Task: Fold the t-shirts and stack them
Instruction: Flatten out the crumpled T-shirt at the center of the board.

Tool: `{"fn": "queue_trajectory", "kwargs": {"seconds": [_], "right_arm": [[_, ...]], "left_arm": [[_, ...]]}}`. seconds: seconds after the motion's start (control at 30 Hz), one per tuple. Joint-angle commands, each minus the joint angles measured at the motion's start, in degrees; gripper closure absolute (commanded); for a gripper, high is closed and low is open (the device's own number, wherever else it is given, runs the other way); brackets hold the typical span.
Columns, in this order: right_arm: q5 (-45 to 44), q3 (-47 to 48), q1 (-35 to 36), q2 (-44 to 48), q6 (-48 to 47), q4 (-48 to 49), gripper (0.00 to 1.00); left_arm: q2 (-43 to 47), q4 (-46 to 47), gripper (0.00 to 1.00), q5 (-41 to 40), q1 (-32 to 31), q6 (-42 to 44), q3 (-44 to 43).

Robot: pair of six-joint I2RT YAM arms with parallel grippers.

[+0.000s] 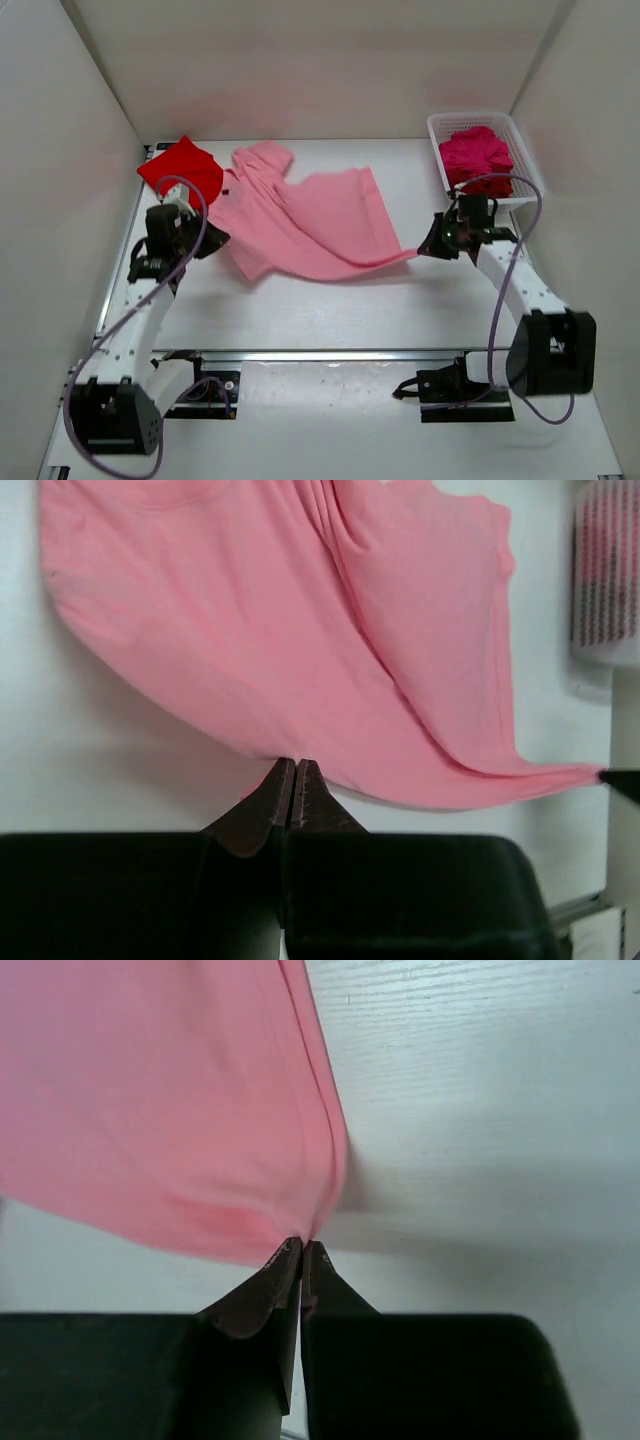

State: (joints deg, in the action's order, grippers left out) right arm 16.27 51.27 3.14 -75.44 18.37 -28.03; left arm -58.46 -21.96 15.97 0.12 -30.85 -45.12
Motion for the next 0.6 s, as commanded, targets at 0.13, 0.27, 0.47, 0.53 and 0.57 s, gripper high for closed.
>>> {"fn": "queue_trajectory", "kwargs": {"seconds": [0.13,0.27,0.47,0.53,0.57], "right_arm": [[6.4,-14.3,-10.5,17.6,1.1,4.5,1.00],[11.4,-18.7,-18.0,25.0,-1.9,-2.5,1.00],[6.9,-6.7,-9.8,36.1,1.0,-5.6,1.00],[0.6,4.9,-4.7,34.1,1.4,-10.9,1.00],[-4.6,13.4,-0.3,32.9,1.0,-12.7,0.99]], "left_arm": [[20.9,-5.0,1.00,-4.6,-3.5,1.5,17.4],[28.8,-12.5,1.00,-6.3,-9.9,-3.1,17.3],[31.1,-21.0,1.00,-5.6,-8.7,-0.7,1.1],[27.0,-23.6,1.00,-5.2,-7.5,0.9,-10.1],[24.2,-24.0,1.00,-4.9,-7.7,0.9,-18.0]]}}
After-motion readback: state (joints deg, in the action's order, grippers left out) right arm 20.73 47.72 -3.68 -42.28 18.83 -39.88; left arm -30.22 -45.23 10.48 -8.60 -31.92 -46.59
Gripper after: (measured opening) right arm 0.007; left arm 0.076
